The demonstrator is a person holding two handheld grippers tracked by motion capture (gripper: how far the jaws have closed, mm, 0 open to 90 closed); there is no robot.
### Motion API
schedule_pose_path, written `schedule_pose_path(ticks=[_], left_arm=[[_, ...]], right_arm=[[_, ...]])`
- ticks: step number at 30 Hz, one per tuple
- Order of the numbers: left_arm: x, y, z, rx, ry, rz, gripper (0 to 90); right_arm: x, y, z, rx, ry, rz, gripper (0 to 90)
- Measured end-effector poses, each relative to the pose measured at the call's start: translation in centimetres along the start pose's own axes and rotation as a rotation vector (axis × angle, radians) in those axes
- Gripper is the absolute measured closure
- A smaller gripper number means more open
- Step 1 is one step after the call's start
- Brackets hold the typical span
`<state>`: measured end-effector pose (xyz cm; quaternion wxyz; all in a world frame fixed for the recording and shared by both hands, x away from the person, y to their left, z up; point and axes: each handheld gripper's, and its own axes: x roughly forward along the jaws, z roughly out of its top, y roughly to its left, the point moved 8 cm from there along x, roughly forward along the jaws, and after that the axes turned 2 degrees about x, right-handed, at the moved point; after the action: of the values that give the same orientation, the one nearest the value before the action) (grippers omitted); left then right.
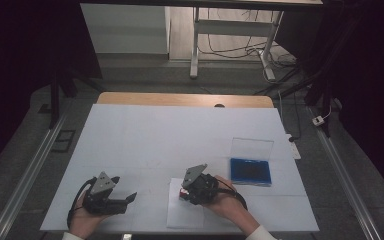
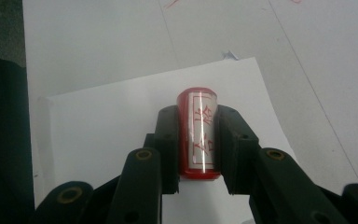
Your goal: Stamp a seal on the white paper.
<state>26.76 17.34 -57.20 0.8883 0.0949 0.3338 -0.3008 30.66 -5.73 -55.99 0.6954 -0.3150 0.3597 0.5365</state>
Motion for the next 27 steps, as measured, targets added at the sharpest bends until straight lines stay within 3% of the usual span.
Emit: schedule_pose_path(ticks=[23,27], left_arm=[[-0.13,0.33,-0.07,-0.004,-0.001,0.005,17.3],[-0.13,0.42,-0.14,-0.004,0.003,0.005,17.3]], right_arm=[[-0.12,0.0,0.03,-0.022,-0.003,-0.004,70.7],[-0.42,-0.06,0.25,-0.013,-0.029,0.005,70.4]])
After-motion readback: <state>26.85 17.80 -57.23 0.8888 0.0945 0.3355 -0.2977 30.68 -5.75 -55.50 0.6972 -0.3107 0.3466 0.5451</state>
